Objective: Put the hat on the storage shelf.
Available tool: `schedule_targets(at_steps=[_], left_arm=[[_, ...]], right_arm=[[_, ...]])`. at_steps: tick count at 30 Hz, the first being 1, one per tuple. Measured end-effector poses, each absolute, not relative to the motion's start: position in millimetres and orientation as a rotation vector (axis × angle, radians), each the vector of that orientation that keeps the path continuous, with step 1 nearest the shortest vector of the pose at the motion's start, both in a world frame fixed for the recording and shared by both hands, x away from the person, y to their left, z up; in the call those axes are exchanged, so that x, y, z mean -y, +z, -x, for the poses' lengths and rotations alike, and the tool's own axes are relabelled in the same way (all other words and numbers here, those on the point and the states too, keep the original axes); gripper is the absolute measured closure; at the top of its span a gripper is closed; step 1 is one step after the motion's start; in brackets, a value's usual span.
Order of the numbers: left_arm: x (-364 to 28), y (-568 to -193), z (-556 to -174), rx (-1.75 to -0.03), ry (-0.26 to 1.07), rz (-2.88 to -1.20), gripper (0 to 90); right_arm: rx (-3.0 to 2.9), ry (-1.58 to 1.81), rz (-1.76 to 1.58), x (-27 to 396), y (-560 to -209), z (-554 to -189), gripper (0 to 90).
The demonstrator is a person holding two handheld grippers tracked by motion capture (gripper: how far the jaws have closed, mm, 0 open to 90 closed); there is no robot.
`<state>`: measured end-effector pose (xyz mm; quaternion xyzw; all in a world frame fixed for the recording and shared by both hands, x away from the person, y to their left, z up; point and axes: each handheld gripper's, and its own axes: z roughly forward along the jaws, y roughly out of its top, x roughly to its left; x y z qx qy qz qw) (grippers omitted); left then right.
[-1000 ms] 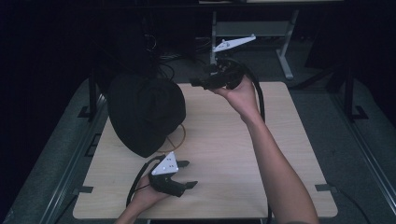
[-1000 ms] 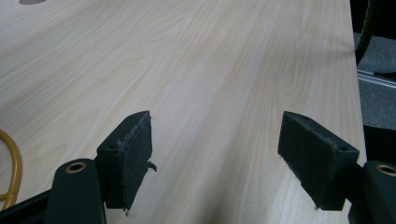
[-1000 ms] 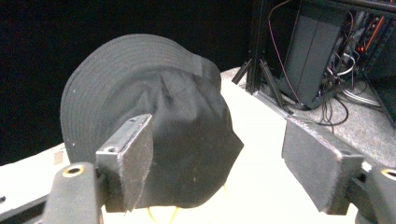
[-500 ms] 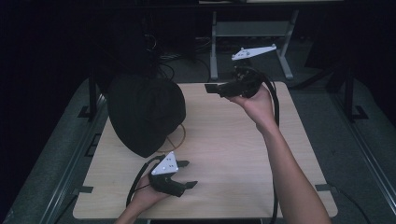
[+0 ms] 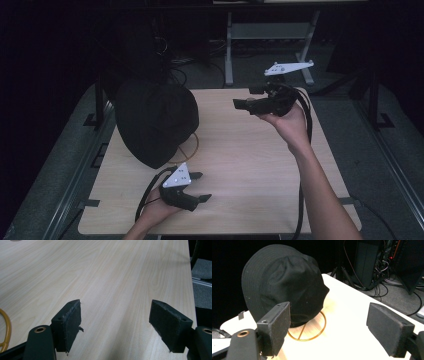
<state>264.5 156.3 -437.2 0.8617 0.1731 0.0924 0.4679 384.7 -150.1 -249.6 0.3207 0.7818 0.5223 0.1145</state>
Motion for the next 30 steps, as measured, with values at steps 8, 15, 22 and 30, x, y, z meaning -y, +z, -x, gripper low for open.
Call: schedule_targets(at_steps=[8, 15, 22, 30], left_arm=[[-157, -437, -265, -0.423, 0.231, -2.116, 24.7], [-157, -438, -265, -0.431, 0.230, -2.117, 23.6], [-156, -438, -265, -0.432, 0.230, -2.127, 22.1], [-156, -438, -265, -0.440, 0.235, -2.123, 20.4]], right_arm=[[-2.279, 1.525, -0.974, 165, -259, -375, 17.8], [-2.277, 1.514, -1.008, 175, -270, -366, 16.3], [-2.275, 1.501, -1.031, 183, -276, -358, 14.9], [-2.271, 1.488, -1.040, 191, -285, -347, 14.1]])
